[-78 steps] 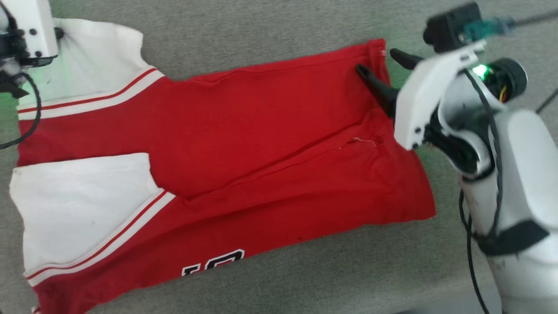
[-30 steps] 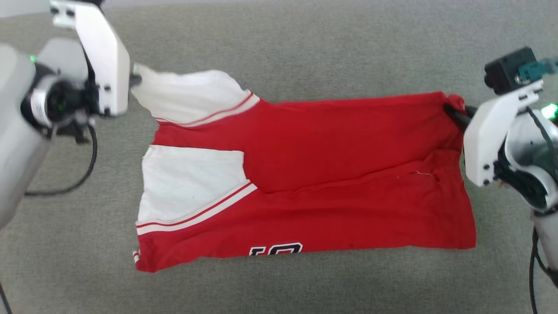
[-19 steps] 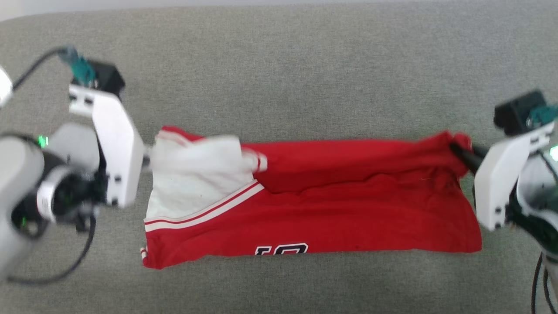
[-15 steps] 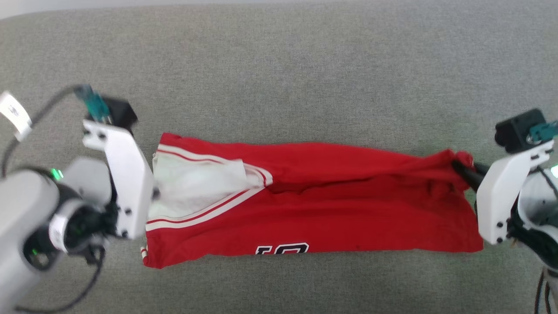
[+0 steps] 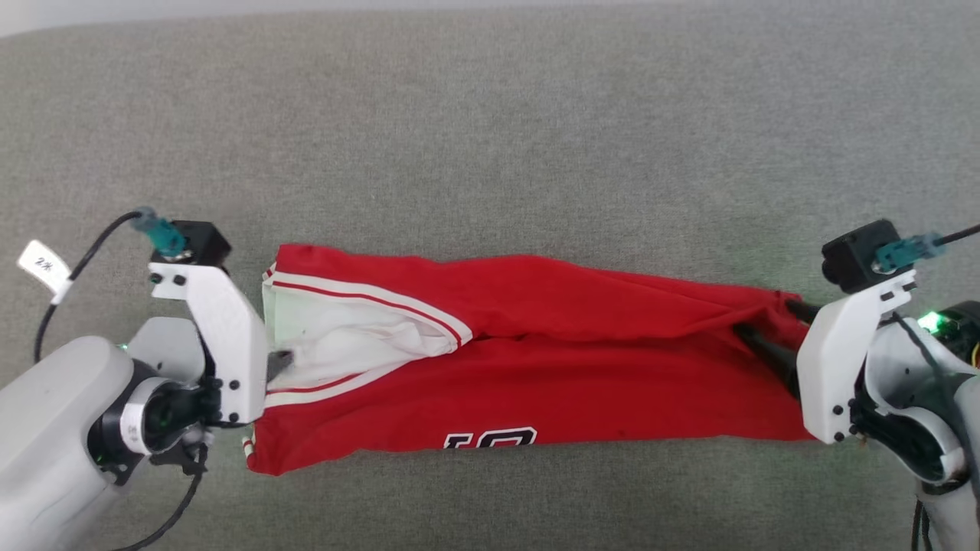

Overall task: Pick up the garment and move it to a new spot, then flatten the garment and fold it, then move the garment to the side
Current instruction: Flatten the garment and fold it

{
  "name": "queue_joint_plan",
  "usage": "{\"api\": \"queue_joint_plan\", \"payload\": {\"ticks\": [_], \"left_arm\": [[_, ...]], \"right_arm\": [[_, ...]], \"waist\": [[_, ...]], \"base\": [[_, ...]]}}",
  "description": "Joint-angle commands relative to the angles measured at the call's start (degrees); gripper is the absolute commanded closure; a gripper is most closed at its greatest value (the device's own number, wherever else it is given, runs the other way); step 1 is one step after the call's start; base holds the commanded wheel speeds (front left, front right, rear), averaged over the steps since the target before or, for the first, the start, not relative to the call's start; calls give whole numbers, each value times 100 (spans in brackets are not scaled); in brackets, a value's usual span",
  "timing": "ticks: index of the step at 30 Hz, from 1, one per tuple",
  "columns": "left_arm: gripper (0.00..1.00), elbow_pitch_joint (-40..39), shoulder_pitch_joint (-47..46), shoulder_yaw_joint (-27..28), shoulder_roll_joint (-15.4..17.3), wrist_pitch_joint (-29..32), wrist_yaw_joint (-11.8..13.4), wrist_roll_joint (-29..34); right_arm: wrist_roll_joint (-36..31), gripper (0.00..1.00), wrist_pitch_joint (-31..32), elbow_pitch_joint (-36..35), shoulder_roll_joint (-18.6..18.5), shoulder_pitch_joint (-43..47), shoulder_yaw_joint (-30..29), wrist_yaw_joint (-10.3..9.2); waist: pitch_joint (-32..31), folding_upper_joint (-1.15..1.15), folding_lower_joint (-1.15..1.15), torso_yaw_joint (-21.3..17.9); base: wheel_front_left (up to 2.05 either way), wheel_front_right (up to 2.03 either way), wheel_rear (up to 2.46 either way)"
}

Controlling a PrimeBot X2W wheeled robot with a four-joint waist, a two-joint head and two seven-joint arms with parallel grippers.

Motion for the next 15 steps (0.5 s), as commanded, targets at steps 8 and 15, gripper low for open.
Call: {"api": "queue_joint_plan", "payload": {"ticks": [8,15], "left_arm": [[0,-133,430,394,142,-1277,-311,201],[0,-507,1013,769,314,-2824,-523,436]], "right_arm": [[129,0,-170,-510,-29,379,-325,-6],[31,0,-276,-773,230,920,-1044,-6]], "waist": [[-326,0,0,-56],[-471,0,0,-31]], "base": [[0,0,0],[0,0,0]]}}
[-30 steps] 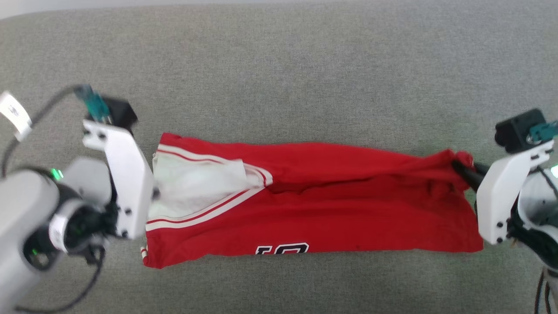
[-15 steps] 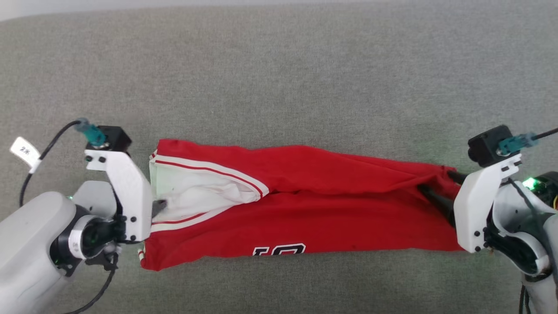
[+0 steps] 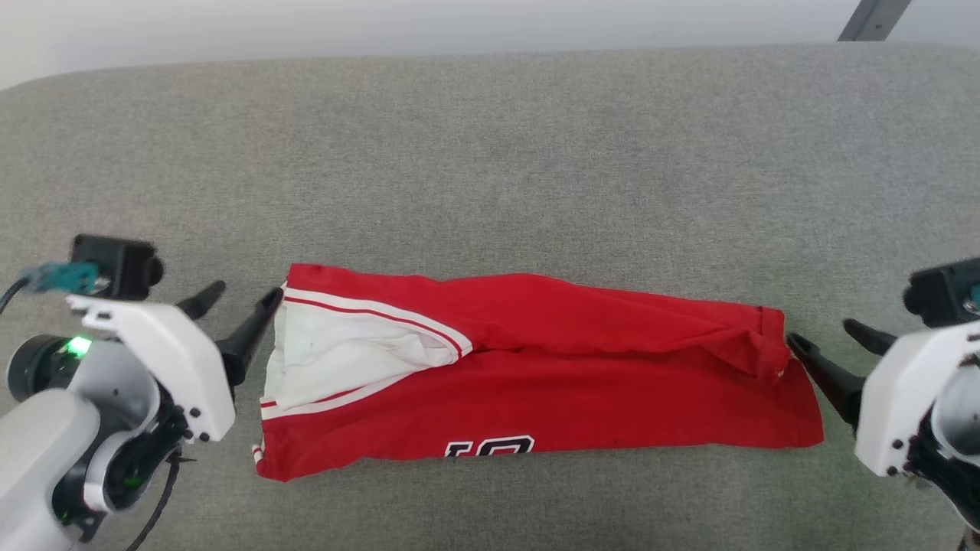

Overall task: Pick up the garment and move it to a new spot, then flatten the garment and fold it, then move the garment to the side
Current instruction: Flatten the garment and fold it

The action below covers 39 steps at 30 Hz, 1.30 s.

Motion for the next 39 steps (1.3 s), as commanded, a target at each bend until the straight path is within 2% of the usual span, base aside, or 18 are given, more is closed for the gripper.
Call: {"api": "queue_joint_plan", "payload": {"ticks": [1,7,12,15,19,25,26,27,28,33,39], "left_arm": [[0,-63,145,77,25,-251,-5,72],[0,-266,685,381,147,-1474,57,255],[0,-295,1207,602,114,-2359,144,269],[0,-277,1397,670,74,-2540,131,197],[0,-155,1793,880,-120,-2788,72,168],[0,10,2180,1463,-562,-2858,-107,479],[0,11,2263,1577,-660,-2859,-138,611],[0,11,2263,1577,-660,-2859,-138,611],[0,28,2357,1748,-748,-2860,-162,731],[0,24,2873,2496,-1269,-2858,-498,1303],[0,82,3352,3206,-1758,-2860,-943,1839]], "right_arm": [[-3,0,-21,-6,43,107,-95,-4],[39,0,4,235,134,314,-425,-4],[117,0,18,786,134,138,-349,-4],[89,0,33,1011,89,42,-256,-3],[163,0,61,1736,-17,-287,72,-3],[549,0,420,2674,88,-559,698,0],[657,38,540,2769,93,-561,830,9],[657,38,540,2769,93,-561,830,9],[778,100,604,2829,98,-602,931,19],[1303,100,721,3010,-51,-815,898,17],[1698,100,783,2873,-361,-972,628,10]], "waist": [[-16,0,0,20],[-26,0,0,135],[34,0,0,327],[63,0,0,400],[119,0,0,570],[112,0,0,751],[103,0,0,781],[103,0,0,781],[100,0,0,795],[33,0,0,848],[-84,0,0,798]], "base": [[0,0,0],[0,0,0],[0,0,0],[0,0,0],[0,0,0],[0,0,0],[0,0,0],[0,0,0],[0,0,0],[0,0,0],[0,0,0]]}}
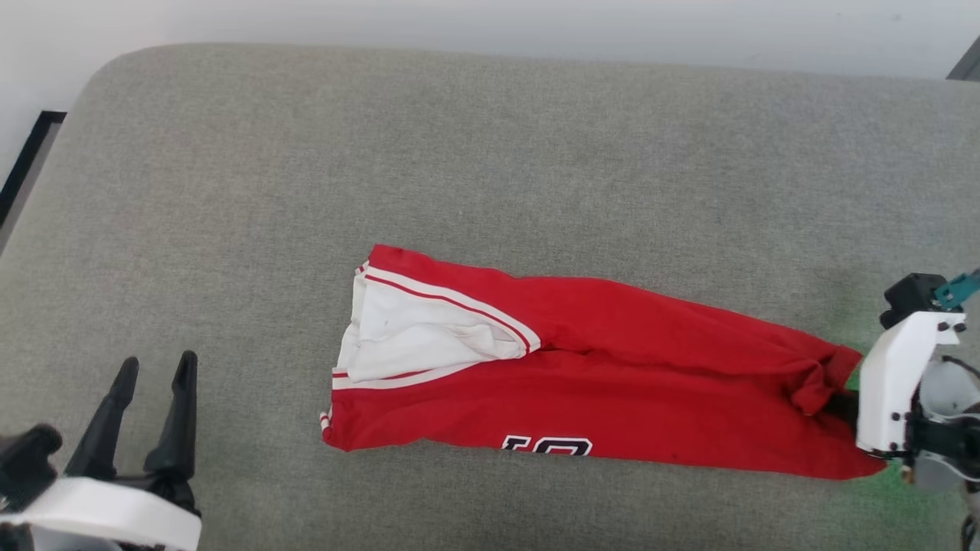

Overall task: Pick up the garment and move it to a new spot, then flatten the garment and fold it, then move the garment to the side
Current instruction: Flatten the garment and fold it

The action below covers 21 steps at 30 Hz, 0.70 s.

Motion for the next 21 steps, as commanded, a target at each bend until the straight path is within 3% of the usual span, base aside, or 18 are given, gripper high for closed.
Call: {"api": "queue_joint_plan", "payload": {"ticks": [1,9,14,17,21], "left_arm": [[0,21,129,166,-136,-25,-97,129],[0,118,422,727,-771,-25,-451,573],[0,236,439,878,-1048,-25,-632,738],[0,295,434,950,-1185,-25,-722,809],[0,359,473,1014,-1300,-25,-800,888]], "right_arm": [[14,100,26,22,-109,23,-53,26],[-157,100,-18,268,-674,-88,-735,10],[-618,100,2,688,-936,-240,-1181,11],[-803,100,113,831,-878,-342,-1305,12],[-685,100,320,436,-684,-263,-1206,13]], "waist": [[-48,0,0,-38],[-183,0,0,-136],[-243,0,0,-161],[-288,0,0,-187],[-367,0,0,-205]], "base": [[0,0,0],[0,0,0],[0,0,0],[0,0,0],[0,0,0]]}}
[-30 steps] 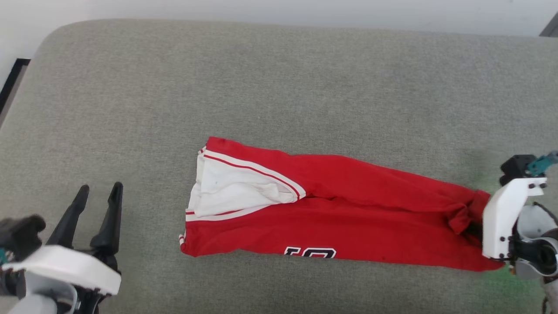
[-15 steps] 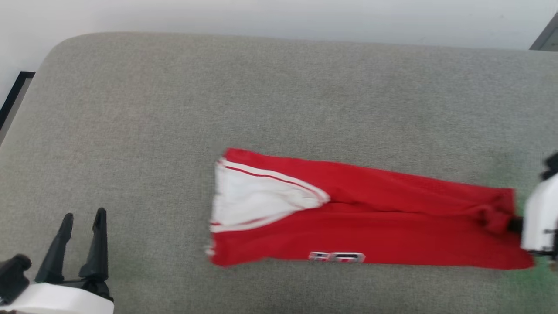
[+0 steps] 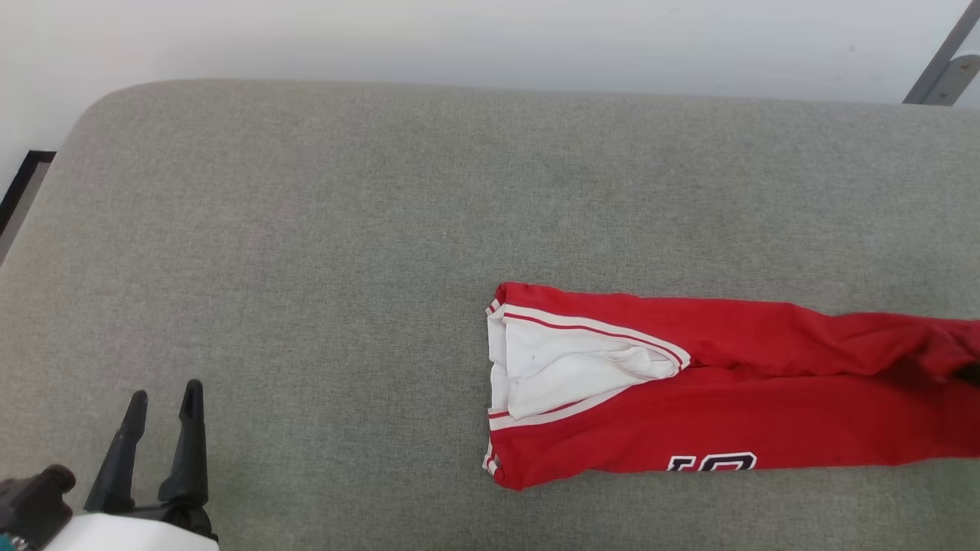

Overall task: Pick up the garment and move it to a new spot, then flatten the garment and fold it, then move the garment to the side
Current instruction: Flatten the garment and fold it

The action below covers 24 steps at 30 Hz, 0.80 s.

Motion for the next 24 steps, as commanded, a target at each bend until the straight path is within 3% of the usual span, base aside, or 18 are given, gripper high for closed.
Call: {"api": "queue_joint_plan", "payload": {"ticks": [1,10,17,24], "left_arm": [[0,16,107,61,-40,-25,-41,88],[0,43,154,63,-150,-24,-107,125],[0,83,57,-49,-202,21,-158,76],[0,186,-76,-193,-265,59,-214,47]], "right_arm": [[80,100,49,-321,88,85,95,-5],[177,100,391,-2005,642,498,888,-4],[115,100,418,-2330,1112,397,1586,-4],[24,100,164,-1905,1429,46,2297,-4]], "waist": [[-39,0,0,-11],[-165,0,0,163],[-220,0,0,468],[-230,0,0,845]], "base": [[0,0,0],[0,0,0],[0,0,0],[0,0,0]]}}
